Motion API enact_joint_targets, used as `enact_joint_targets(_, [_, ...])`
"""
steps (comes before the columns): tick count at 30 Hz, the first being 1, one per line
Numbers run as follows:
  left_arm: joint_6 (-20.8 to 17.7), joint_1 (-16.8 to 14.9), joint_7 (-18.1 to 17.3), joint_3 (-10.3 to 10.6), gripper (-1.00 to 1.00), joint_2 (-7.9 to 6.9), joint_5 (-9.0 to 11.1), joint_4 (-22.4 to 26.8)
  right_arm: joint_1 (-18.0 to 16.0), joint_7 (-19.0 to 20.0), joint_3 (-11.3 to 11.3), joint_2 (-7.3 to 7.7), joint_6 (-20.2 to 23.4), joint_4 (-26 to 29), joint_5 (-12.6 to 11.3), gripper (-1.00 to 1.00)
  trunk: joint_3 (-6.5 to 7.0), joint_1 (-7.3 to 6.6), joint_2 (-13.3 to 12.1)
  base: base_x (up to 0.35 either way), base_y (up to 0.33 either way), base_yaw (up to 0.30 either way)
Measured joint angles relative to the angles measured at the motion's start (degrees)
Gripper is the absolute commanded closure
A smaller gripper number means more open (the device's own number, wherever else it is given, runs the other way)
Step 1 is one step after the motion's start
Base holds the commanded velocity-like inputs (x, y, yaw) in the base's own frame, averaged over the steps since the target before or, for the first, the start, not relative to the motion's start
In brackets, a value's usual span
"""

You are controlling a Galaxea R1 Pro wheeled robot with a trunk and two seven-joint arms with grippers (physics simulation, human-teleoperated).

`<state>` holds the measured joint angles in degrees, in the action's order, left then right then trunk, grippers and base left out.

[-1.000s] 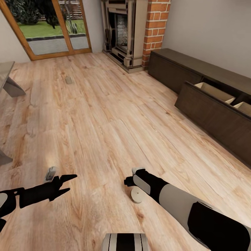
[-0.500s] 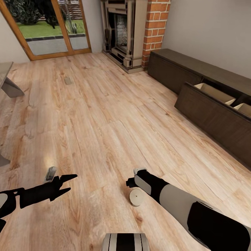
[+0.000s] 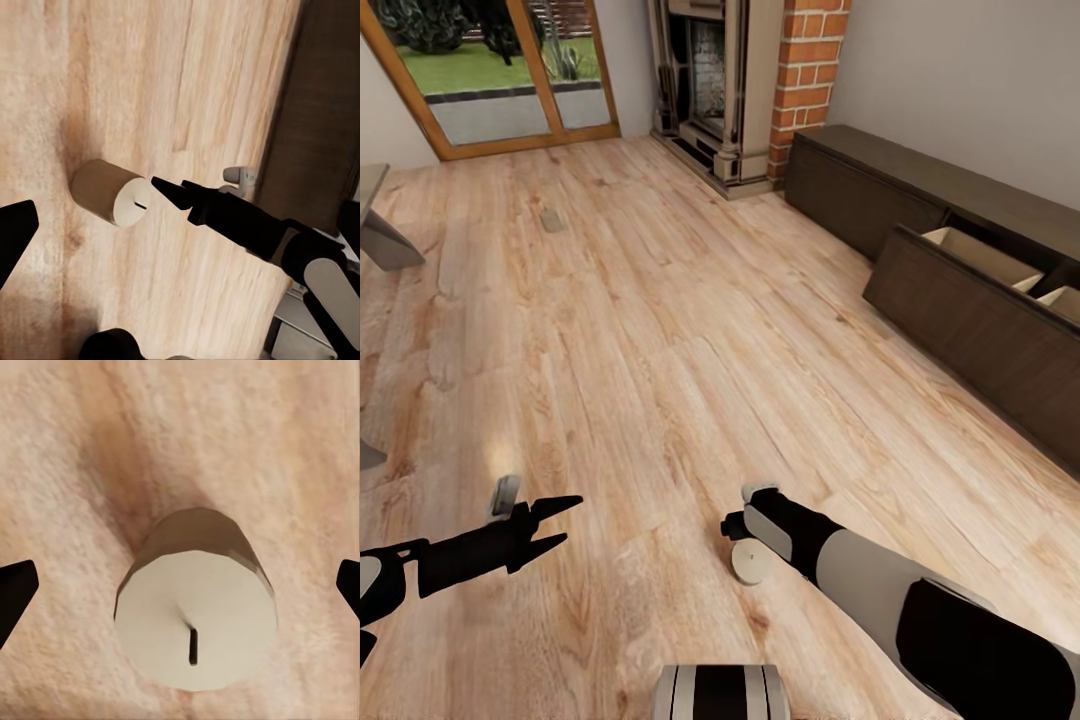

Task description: Place each of the two pumpkins and all three candles from the living room inside a cabinet in the living room (use any cabinet), then make sure every cabinet is closed, and position the cauldron so it is next to a table in the living room.

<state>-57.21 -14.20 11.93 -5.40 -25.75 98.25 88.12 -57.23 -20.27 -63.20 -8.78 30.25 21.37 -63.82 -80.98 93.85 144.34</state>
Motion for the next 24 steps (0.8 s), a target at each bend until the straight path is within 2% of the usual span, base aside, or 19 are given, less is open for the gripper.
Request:
enact_joint_targets(19, [0.0, 0.1, -0.1, 0.0, -1.00, 0.00, 0.0, 0.0, 0.0, 0.0, -0.6, 0.03, -0.5, 0.0, 0.0, -1.00, -4.21, 0.49, 0.3, 0.000, 0.000, 0.000])
enact_joint_targets(24, [0.0, 0.1, -0.1, 0.0, -1.00, 0.00, 0.0, 0.0, 0.0, 0.1, -0.8, 0.08, -0.2, -0.1, 0.1, -1.00, -4.22, 0.49, 0.3, 0.000, 0.000, 0.000])
